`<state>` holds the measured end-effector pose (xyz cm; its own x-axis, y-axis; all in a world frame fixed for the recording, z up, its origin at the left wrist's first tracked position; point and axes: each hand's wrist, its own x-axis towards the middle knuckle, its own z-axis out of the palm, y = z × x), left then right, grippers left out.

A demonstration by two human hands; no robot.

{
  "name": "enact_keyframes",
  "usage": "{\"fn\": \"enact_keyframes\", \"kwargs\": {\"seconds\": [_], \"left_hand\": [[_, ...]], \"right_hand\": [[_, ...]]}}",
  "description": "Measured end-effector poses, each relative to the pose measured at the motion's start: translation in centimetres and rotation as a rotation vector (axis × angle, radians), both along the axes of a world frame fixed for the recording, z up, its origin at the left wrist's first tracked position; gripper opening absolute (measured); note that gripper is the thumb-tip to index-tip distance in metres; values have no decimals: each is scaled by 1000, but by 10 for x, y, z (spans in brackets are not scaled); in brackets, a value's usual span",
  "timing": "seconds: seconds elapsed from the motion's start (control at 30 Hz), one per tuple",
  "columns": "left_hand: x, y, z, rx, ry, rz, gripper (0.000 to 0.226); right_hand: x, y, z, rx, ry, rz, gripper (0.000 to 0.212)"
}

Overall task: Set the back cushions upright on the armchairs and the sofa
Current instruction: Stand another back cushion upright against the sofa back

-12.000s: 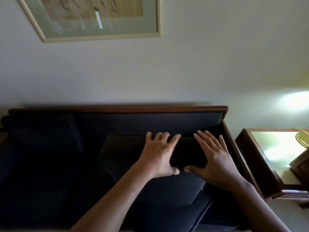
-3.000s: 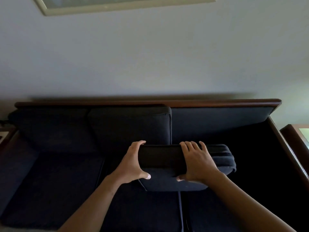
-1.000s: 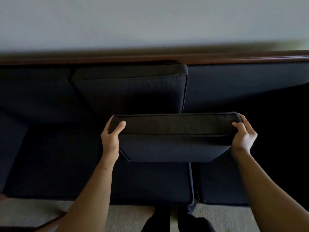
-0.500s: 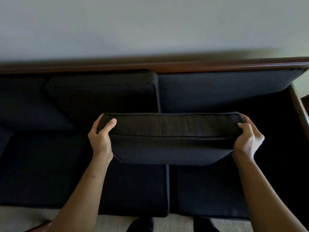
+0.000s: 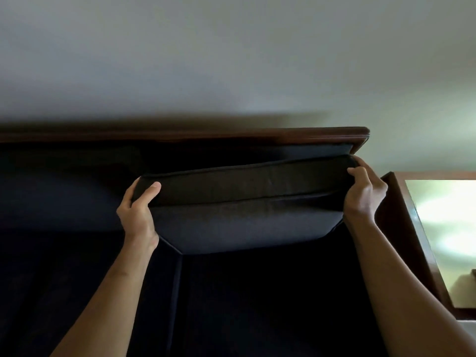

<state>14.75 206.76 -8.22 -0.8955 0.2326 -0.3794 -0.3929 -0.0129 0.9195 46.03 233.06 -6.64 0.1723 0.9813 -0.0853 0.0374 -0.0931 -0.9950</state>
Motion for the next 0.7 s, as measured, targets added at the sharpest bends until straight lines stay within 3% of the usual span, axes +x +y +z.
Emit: {"fn": "enact_keyframes", "kwargs": {"seconds": [0.27, 0.57, 0.7], "left_hand": [[4, 95, -34, -27, 1, -59, 70], [-8, 138, -79, -182, 24, -118, 66], [-10, 135, -92, -277, 61, -140, 65]], "right_hand": [[14, 86, -25, -19, -54, -15, 35], [15, 110, -73, -153, -177, 73, 21], [10, 117, -89, -146, -331, 108, 35]]}}
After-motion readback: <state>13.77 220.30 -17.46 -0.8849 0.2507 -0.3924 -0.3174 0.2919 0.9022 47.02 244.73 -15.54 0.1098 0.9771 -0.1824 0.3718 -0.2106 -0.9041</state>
